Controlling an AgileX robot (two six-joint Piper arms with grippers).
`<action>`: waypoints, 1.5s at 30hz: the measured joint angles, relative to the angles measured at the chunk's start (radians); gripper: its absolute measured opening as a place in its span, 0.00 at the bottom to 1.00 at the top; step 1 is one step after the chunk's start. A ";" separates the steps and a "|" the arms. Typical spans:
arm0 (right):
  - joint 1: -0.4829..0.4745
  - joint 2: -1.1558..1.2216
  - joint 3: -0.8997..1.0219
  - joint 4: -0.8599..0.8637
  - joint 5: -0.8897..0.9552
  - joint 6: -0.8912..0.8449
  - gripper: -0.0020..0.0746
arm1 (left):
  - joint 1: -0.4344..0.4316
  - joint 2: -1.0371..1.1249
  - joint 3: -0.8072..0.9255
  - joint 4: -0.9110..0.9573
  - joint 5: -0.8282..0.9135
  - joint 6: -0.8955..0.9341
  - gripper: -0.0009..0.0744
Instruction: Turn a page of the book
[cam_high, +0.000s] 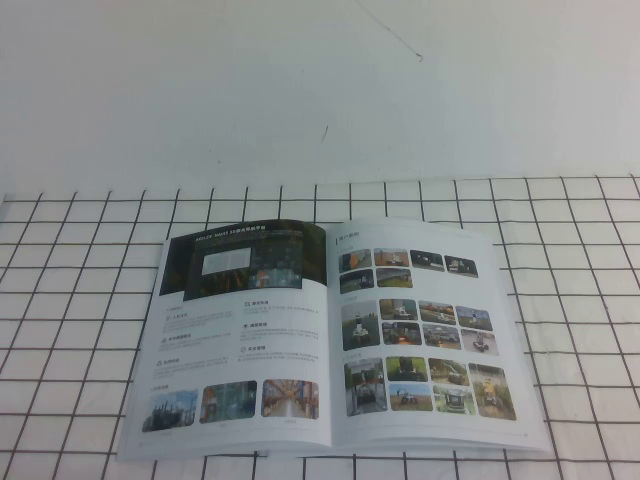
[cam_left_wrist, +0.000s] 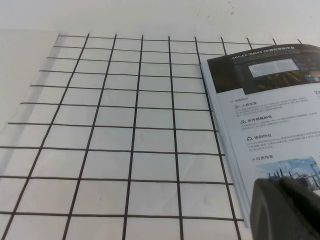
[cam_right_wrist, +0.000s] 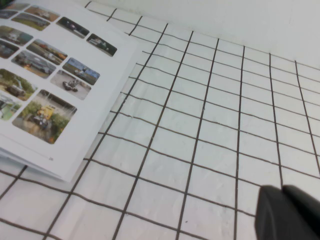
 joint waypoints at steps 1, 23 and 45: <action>0.000 0.000 0.000 0.000 0.000 0.000 0.02 | 0.000 0.000 0.000 0.000 0.000 0.000 0.01; 0.000 0.000 0.000 0.000 0.000 0.000 0.02 | 0.000 0.000 0.000 -0.002 0.002 0.000 0.01; 0.000 0.000 0.001 0.000 -0.378 0.000 0.02 | 0.000 0.000 0.006 -0.033 -0.245 0.004 0.01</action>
